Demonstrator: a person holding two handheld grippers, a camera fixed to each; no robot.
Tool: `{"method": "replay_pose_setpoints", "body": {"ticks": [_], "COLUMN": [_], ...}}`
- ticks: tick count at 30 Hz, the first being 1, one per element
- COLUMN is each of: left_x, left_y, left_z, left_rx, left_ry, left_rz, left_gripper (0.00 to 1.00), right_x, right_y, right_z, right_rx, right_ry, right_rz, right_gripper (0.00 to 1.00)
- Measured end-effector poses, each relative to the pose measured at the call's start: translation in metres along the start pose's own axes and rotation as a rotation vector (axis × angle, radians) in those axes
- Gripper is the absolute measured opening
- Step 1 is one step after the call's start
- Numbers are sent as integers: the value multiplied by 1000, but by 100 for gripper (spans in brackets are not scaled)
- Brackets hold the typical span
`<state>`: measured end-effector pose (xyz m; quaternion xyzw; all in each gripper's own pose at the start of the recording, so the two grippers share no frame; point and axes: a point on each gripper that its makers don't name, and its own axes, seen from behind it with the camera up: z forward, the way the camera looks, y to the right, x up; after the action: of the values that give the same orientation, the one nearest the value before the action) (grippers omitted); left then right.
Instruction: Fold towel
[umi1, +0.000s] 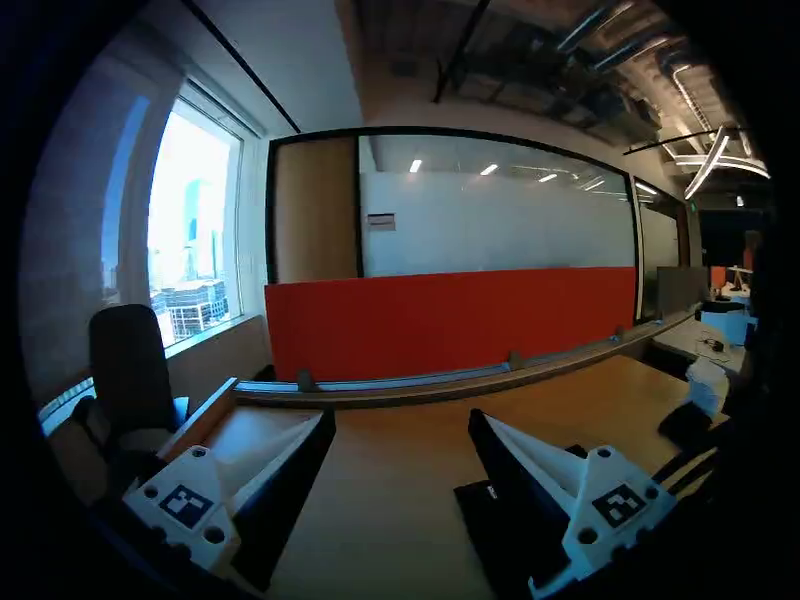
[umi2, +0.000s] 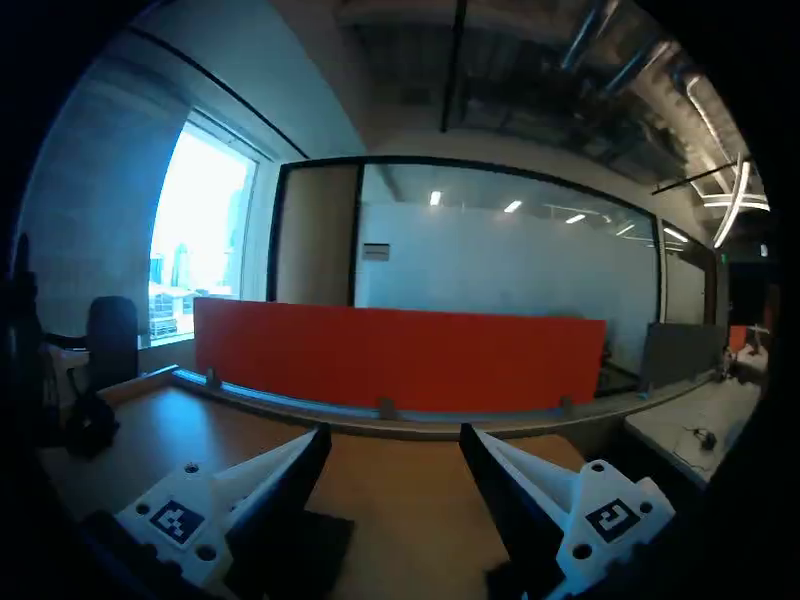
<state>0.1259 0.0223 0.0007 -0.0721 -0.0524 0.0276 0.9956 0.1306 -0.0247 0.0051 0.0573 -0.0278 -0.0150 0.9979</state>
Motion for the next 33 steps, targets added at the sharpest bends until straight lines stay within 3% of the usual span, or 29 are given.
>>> {"method": "replay_pose_setpoints", "body": {"ticks": [8,15,20,33], "left_x": [0,-1,-10,-40], "left_y": [27,39,49,81], "left_z": [-6,-7,-9,-27], "left_rx": [-133,-181,-224,-388], "left_ry": [-64,-91,-130,-261], "left_rz": [16,48,79,143], "left_gripper": [99,100,100,100], "right_x": [3,0,-12,-48], "right_y": [-16,-20,-33,-57], "right_z": [-3,-7,-16,-39], "right_rx": [108,154,228,387], "right_ry": [-65,-105,-170,-363], "right_rz": [-32,-66,-95,-86], "right_gripper": [100,100,100,100]}}
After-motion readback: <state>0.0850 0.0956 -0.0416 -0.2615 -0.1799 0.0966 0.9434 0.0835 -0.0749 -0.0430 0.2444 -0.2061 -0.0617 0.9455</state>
